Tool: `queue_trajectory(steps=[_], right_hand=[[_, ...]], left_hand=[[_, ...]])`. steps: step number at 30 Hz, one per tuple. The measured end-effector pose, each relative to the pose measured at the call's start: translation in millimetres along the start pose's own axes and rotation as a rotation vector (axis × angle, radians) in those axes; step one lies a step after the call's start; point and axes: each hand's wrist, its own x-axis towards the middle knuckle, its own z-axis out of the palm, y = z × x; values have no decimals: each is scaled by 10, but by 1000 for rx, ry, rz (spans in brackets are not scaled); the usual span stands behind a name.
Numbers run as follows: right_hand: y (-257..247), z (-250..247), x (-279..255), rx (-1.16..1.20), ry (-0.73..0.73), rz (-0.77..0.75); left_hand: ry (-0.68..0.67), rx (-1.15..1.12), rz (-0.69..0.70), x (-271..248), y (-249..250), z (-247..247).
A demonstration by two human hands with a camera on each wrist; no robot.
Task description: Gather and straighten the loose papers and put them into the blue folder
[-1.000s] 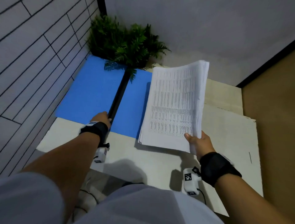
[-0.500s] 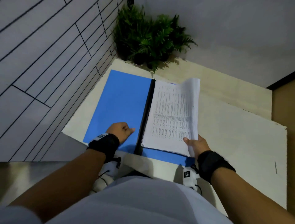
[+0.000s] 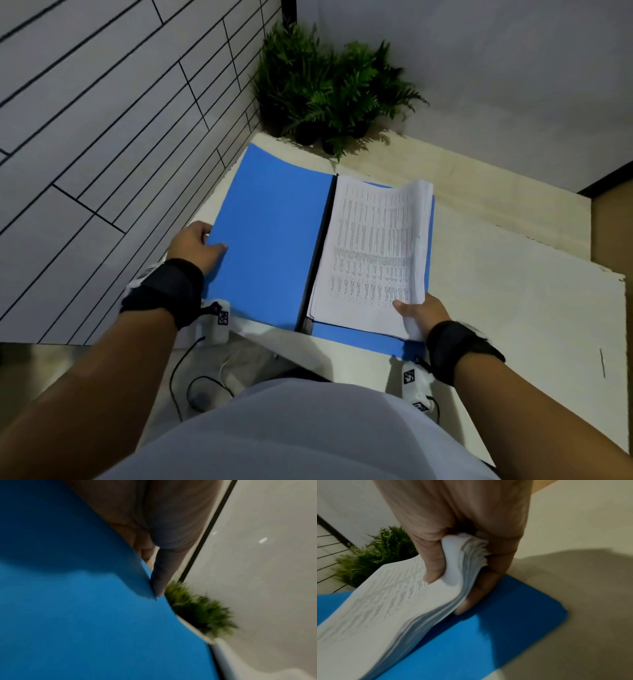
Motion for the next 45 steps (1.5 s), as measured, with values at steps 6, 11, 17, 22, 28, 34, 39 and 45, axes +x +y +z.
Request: queue_trajectory(steps=[6, 11, 17, 22, 28, 34, 39, 45], right_hand=[[-35, -12, -88, -216, 46, -68], [-27, -116, -127, -45, 14, -93], [-100, -474, -146, 274, -188, 63], [-167, -458, -73, 206, -206, 71], [-528, 143, -16, 31, -319, -60], [-921, 946, -46, -208, -507, -161], [-997, 1188, -75, -424, -502, -304], [-1678, -386, -370, -207, -243, -405]], left_hand=[[-331, -152, 421, -775, 823, -139], [-772, -117, 449, -834, 884, 536], [-609, 97, 238, -282, 512, 1301], [-593, 11, 181, -227, 441, 1491], [-337, -170, 26, 76, 292, 1126], [-146, -42, -56, 554, -98, 432], [-321, 374, 3, 582, -292, 293], [-91, 132, 498, 579, 1631, 593]])
